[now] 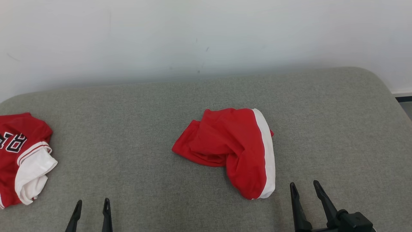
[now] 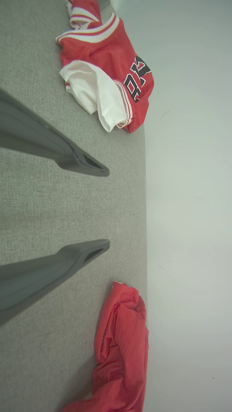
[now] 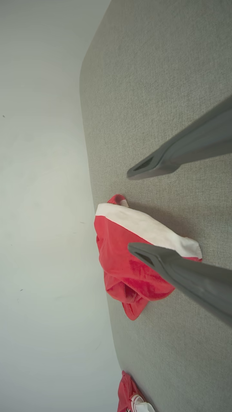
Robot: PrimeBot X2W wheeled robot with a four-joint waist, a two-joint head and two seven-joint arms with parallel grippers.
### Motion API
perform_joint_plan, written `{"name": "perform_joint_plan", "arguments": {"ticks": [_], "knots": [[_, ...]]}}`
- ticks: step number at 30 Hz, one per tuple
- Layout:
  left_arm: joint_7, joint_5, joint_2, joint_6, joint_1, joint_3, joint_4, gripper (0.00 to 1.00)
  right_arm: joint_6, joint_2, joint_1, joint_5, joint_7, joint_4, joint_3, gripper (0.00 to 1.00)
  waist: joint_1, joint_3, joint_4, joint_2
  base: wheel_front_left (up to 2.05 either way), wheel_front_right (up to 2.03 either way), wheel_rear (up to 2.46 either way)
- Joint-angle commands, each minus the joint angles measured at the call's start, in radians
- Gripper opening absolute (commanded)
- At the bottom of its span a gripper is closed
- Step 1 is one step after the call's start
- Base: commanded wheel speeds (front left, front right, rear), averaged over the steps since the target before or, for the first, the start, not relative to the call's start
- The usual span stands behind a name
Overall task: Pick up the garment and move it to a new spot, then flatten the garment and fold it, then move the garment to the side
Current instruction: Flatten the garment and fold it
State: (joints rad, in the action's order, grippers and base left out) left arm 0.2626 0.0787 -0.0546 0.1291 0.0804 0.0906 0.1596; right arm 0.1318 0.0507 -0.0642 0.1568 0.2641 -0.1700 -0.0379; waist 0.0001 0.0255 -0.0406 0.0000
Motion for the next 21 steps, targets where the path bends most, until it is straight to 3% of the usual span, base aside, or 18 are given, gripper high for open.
{"name": "perform_joint_plan", "arguments": {"ticks": [1,21], "knots": [[0.003,-0.012,0.003,0.0,0.0,0.003,0.001,1.0,-0.002,-0.001,-0.007,-0.01,0.001,0.002,-0.001,1.0,-0.0001,-0.001,-0.001,0.0,0.0,0.0,0.0],[0.003,-0.004,0.005,0.001,0.007,0.008,-0.003,1.0,-0.002,-0.001,-0.003,-0.011,0.001,0.0,-0.002,1.0,-0.0001,-0.004,0.0,0.0,0.0,0.0,0.0]]}}
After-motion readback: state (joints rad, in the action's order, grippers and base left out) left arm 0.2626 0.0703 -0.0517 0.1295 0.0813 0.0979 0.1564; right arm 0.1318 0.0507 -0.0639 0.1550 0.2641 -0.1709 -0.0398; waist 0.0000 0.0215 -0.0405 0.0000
